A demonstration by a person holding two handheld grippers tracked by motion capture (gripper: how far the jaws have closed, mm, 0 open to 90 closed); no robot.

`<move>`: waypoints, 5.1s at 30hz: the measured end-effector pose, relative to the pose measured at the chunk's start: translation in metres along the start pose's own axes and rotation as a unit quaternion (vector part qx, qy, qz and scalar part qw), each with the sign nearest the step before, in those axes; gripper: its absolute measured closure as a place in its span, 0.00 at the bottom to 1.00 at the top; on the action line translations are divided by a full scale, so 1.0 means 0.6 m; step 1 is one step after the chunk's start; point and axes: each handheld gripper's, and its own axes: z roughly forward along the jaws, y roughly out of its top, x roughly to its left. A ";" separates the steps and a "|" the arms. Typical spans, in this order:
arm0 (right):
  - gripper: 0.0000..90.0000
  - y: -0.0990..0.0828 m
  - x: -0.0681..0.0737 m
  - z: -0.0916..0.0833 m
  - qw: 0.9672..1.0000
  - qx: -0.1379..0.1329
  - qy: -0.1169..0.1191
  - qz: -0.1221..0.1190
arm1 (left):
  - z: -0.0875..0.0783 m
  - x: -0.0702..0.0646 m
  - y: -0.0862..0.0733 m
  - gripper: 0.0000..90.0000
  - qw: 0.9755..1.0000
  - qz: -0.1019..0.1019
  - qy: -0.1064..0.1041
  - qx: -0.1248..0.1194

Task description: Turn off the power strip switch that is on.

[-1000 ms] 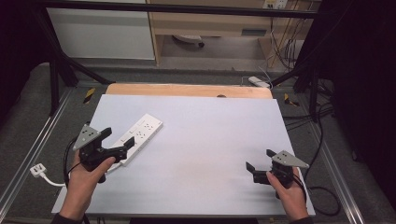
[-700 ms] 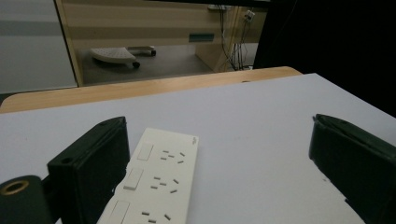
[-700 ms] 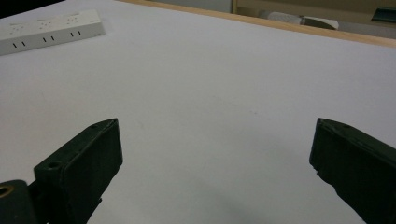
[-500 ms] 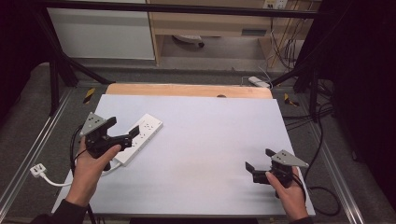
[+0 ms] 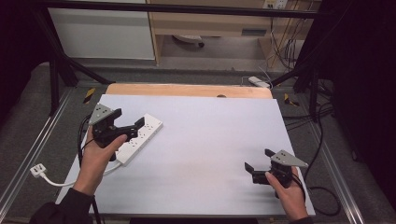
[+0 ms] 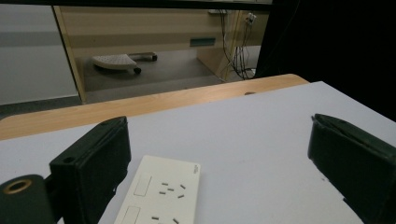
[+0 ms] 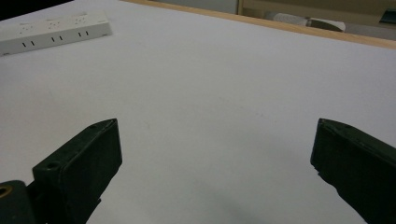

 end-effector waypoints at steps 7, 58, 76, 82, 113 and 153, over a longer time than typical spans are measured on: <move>0.03 0.000 0.000 0.000 1.000 -0.001 0.002 0.000 | 0.017 0.002 0.004 0.07 1.000 -0.003 0.014 -0.002; 0.02 0.000 0.003 0.000 1.000 0.001 0.015 -0.002 | 0.135 0.059 0.011 0.20 0.997 -0.003 0.066 0.042; 0.02 -0.001 0.007 -0.001 1.000 0.004 0.017 -0.007 | 0.167 0.077 -0.006 0.27 0.994 -0.013 0.089 0.063; 0.02 -0.001 0.006 -0.001 1.000 0.004 0.018 -0.007 | 0.171 0.082 -0.010 0.35 0.993 -0.012 0.095 0.067; 0.02 0.000 0.006 -0.003 1.000 0.000 0.025 -0.001 | 0.197 0.092 -0.028 0.97 0.994 -0.027 0.082 0.069; 0.02 0.000 0.005 -0.003 1.000 0.007 0.030 -0.002 | 0.215 0.100 -0.081 1.00 0.983 -0.022 0.084 0.159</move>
